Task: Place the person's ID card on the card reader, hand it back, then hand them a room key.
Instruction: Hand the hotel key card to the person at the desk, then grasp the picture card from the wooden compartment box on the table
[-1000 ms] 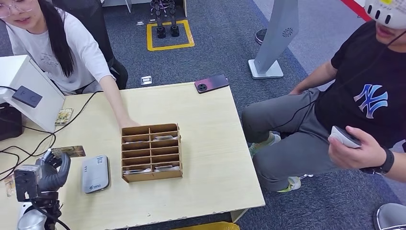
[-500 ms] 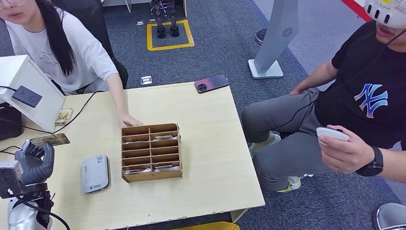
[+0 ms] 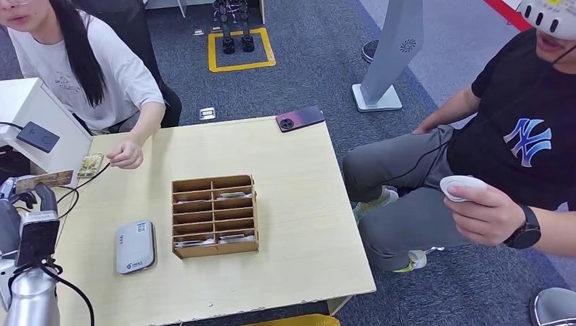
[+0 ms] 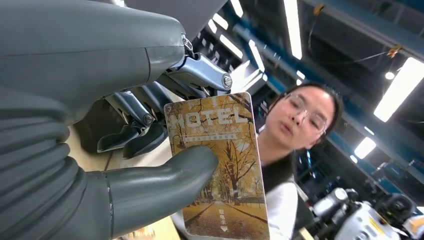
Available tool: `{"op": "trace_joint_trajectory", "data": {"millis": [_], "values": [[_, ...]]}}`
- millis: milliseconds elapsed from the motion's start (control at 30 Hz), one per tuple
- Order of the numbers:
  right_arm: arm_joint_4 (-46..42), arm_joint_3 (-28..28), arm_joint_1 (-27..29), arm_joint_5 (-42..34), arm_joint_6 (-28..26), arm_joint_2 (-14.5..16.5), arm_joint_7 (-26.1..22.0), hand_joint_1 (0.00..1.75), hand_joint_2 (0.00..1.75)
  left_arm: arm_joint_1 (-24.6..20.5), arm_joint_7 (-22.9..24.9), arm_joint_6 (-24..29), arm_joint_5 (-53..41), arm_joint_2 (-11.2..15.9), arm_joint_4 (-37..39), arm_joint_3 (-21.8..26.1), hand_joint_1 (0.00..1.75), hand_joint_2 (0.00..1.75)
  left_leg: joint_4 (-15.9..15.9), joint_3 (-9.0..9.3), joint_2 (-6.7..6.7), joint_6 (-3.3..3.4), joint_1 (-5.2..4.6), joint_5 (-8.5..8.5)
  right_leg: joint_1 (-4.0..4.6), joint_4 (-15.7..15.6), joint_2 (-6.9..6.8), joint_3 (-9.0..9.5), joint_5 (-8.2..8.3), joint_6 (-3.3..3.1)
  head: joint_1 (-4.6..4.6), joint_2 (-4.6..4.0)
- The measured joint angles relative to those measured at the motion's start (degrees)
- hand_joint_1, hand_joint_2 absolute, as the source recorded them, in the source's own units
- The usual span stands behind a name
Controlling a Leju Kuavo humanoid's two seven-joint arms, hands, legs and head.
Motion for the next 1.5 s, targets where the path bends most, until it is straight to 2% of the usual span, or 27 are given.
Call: {"op": "trace_joint_trajectory", "data": {"millis": [167,300,767,900,1500], "values": [[0.00,-0.26,-0.11,0.77,0.28,0.07,0.06,0.00,0.00,-1.05,0.10,7.15,-7.69,0.93,1.92,-0.14,1.75,1.75,0.00,0.00,0.01,0.00,0.00,0.00,0.00,0.00,0.01,-0.01,0.00,0.00,0.00,0.00],[0.00,-0.78,-0.18,1.37,0.36,0.08,-0.02,0.00,0.00,-1.63,0.37,10.18,-11.13,1.54,3.29,-0.43,1.75,1.75,0.00,0.00,0.01,0.00,0.00,0.00,0.00,0.00,0.02,-0.02,0.00,0.00,0.01,0.00],[0.00,-1.10,-0.22,1.43,0.22,0.11,-0.08,0.00,0.00,-2.07,1.18,11.58,-13.42,1.88,5.49,-1.29,1.75,1.75,0.00,-0.03,0.02,0.00,0.00,0.00,0.00,0.00,0.02,-0.06,0.00,0.00,0.00,0.00],[0.00,-1.25,-0.23,1.43,0.19,0.21,-0.07,0.00,0.00,-2.30,1.16,11.51,-13.63,1.86,5.58,-1.86,0.00,1.75,0.00,-0.04,0.01,0.00,0.00,0.00,0.00,0.00,0.02,-0.06,0.00,0.00,0.00,0.00],[0.00,-1.55,-0.18,1.99,0.46,0.39,0.87,0.00,0.00,-2.25,2.99,6.54,-11.54,1.87,5.37,-3.60,0.00,1.75,0.00,-0.07,0.01,0.00,-0.01,0.00,0.00,0.00,0.02,-0.07,0.00,0.00,0.00,0.00]]}}
